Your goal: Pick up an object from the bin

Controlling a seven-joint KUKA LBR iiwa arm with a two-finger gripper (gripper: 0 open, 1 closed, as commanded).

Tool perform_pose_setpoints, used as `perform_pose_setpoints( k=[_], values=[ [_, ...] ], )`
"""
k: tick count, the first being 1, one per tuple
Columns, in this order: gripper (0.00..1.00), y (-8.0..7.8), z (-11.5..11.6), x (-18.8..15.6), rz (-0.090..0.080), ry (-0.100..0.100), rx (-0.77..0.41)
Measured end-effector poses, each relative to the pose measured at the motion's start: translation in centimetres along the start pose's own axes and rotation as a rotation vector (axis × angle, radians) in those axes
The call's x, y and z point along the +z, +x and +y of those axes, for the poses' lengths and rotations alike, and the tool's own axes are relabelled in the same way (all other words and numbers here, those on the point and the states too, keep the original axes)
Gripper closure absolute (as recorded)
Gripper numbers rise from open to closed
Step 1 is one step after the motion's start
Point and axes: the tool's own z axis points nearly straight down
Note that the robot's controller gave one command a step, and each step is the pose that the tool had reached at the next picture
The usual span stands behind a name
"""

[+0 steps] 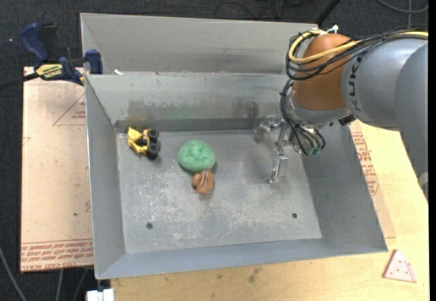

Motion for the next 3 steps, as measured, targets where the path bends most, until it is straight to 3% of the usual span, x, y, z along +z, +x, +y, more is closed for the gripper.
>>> perform_pose_setpoints(
  k=[2, 3],
  values=[
    [0.00, -0.9, 8.0, -0.2, -0.005, 0.000, -0.142],
    [0.00, -0.7, 9.1, -1.1, -0.004, 0.002, -0.171]
  ],
)
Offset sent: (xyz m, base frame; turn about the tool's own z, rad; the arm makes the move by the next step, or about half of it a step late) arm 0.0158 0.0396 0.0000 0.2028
